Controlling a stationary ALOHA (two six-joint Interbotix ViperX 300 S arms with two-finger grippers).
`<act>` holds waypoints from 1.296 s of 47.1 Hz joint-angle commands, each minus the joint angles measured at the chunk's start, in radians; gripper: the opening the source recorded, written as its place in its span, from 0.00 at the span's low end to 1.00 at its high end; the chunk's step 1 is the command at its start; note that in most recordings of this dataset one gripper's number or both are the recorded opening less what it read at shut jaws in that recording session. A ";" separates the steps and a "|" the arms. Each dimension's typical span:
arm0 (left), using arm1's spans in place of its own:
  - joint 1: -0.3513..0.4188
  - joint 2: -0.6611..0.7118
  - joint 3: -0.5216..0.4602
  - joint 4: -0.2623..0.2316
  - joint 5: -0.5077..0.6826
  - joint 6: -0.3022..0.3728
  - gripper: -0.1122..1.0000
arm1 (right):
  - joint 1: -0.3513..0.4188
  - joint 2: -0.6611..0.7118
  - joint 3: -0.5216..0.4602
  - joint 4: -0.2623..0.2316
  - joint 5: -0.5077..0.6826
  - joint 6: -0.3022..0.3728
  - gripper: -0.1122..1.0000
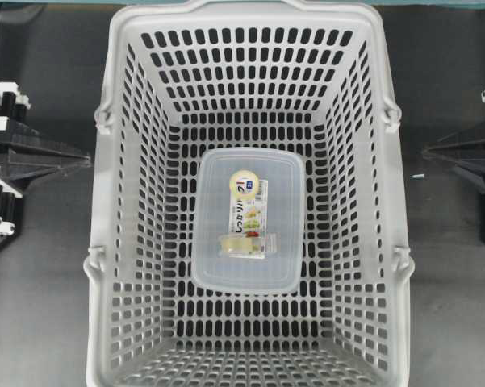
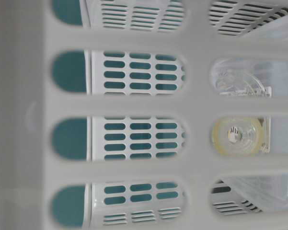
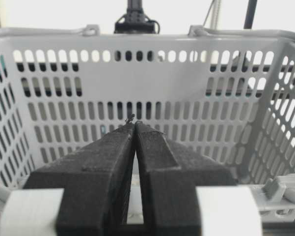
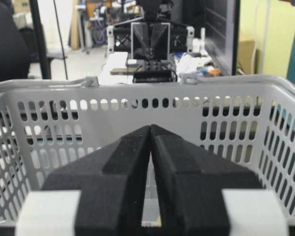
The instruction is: Pick up the tape dispenser from the shopping basket with the left arm.
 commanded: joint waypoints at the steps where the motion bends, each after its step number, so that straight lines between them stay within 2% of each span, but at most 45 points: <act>1: -0.003 -0.003 -0.069 0.041 0.031 -0.014 0.15 | 0.000 0.011 -0.018 0.005 -0.002 0.005 0.10; 5: -0.005 0.006 -0.135 0.041 0.115 -0.023 0.10 | -0.002 0.006 -0.018 0.011 0.031 0.006 0.10; 15: -0.028 0.097 -0.336 0.041 0.422 -0.032 0.10 | -0.002 -0.005 -0.044 0.009 0.156 0.005 0.10; 21: -0.052 0.215 -0.474 0.041 0.606 -0.031 0.10 | -0.006 -0.018 -0.051 0.011 0.209 0.005 0.10; 28: -0.072 0.348 -0.604 0.041 0.730 -0.031 0.10 | -0.006 -0.034 -0.052 0.011 0.236 0.005 0.12; 30: -0.075 0.385 -0.638 0.040 0.759 -0.032 0.10 | -0.008 -0.038 -0.054 0.011 0.241 0.005 0.16; 43: -0.083 0.609 -0.811 0.041 0.904 -0.041 0.10 | -0.009 -0.048 -0.055 0.011 0.259 0.005 0.72; 46: -0.083 0.649 -0.839 0.040 0.939 -0.049 0.10 | -0.009 -0.049 -0.055 0.011 0.259 0.005 0.75; 50: -0.084 0.696 -0.867 0.040 0.982 -0.064 0.11 | -0.009 -0.051 -0.054 0.011 0.261 0.005 0.75; 52: -0.087 0.724 -0.881 0.040 1.002 -0.075 0.14 | -0.009 -0.051 -0.052 0.011 0.261 0.005 0.74; 55: -0.092 0.759 -0.894 0.041 1.017 -0.095 0.25 | -0.011 -0.052 -0.052 0.011 0.261 0.005 0.74; 61: -0.106 0.825 -0.914 0.041 1.054 -0.137 0.60 | -0.009 -0.055 -0.052 0.011 0.259 0.005 0.74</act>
